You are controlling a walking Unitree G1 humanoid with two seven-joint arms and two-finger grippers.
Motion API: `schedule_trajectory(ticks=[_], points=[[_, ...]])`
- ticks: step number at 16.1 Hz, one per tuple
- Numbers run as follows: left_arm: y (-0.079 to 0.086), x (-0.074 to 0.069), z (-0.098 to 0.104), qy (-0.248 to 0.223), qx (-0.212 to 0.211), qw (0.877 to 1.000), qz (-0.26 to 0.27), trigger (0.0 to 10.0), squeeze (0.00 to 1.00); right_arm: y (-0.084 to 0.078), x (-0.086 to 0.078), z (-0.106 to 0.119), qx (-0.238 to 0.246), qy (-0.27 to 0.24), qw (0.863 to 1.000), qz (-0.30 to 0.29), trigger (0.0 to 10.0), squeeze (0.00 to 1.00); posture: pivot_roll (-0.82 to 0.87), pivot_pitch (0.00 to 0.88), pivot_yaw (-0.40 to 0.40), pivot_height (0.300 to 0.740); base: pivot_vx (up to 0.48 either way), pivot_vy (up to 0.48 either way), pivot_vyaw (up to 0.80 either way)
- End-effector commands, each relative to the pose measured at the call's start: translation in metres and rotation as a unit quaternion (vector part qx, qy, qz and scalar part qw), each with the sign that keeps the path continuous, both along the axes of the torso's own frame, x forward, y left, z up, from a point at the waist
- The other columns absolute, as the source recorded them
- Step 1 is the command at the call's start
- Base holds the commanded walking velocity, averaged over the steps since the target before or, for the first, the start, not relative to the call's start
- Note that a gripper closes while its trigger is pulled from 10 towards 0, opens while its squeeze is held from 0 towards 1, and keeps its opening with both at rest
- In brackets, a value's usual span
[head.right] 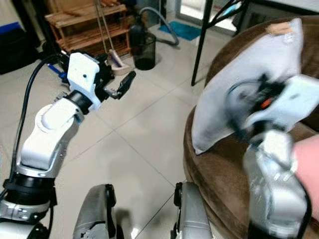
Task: Move the pillow to the sofa from floor
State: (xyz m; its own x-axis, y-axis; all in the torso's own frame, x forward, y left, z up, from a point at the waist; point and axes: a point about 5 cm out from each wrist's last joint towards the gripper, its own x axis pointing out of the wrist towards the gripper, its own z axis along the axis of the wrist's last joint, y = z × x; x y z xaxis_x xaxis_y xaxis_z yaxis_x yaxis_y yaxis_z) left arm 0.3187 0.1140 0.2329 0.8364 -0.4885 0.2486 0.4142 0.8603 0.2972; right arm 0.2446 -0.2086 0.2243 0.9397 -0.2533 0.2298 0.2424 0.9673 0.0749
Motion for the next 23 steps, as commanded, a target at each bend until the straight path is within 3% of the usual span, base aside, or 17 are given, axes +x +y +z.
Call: schedule_trajectory(ticks=[1,4,7,11,13,14,17,20,23], points=[[0.001,-0.003,0.001,-0.013,-0.004,1.000,0.006,10.0,0.00,0.006,-0.002,-0.002,-0.008,0.012,1.000,0.005,10.0,0.00,-0.04,0.021,0.017,0.558,0.000,0.000,0.00],[0.000,-0.012,-0.003,-0.028,0.003,1.000,0.013,10.0,0.00,0.014,-0.010,0.000,0.017,0.004,1.000,0.013,10.0,0.00,-0.02,0.040,0.000,0.568,0.000,0.000,0.00],[0.004,-0.021,-0.012,-0.019,0.019,0.999,0.018,10.0,0.00,0.026,-0.008,0.009,0.003,-0.010,0.999,0.042,10.0,0.00,-0.01,0.049,-0.015,0.593,0.000,0.000,0.00],[0.010,-0.018,-0.007,-0.021,0.016,0.999,0.021,10.0,0.00,0.030,0.001,0.045,0.000,-0.072,0.996,0.053,10.0,0.00,0.00,0.051,-0.031,0.638,0.000,0.000,0.00],[0.011,-0.018,-0.010,-0.016,0.023,0.999,0.019,10.0,0.00,0.029,0.002,0.049,-0.001,-0.077,0.996,0.051,10.0,0.00,0.00,0.051,-0.031,0.648,0.000,0.000,0.00],[0.009,-0.018,-0.013,-0.014,0.039,0.999,0.017,10.0,0.00,0.029,0.002,0.049,-0.005,-0.074,0.996,0.046,10.0,0.00,0.00,0.049,-0.031,0.658,0.000,0.000,0.00],[0.002,-0.017,-0.013,-0.011,0.032,0.999,-0.002,10.0,0.00,0.032,0.000,0.046,0.002,-0.065,0.997,0.040,10.0,0.00,-0.02,0.042,-0.015,0.688,0.000,0.000,0.00],[-0.004,-0.017,-0.023,0.027,0.004,0.999,-0.017,10.0,0.00,0.031,-0.005,0.029,0.009,-0.035,0.999,0.021,10.0,0.00,-0.03,0.042,0.005,0.723,0.000,0.000,0.00],[-0.010,-0.017,-0.033,0.040,0.015,0.999,-0.031,10.0,0.00,0.028,-0.012,0.015,0.012,-0.011,1.000,0.001,10.0,0.00,-0.05,0.039,0.021,0.740,0.000,0.000,0.00]])
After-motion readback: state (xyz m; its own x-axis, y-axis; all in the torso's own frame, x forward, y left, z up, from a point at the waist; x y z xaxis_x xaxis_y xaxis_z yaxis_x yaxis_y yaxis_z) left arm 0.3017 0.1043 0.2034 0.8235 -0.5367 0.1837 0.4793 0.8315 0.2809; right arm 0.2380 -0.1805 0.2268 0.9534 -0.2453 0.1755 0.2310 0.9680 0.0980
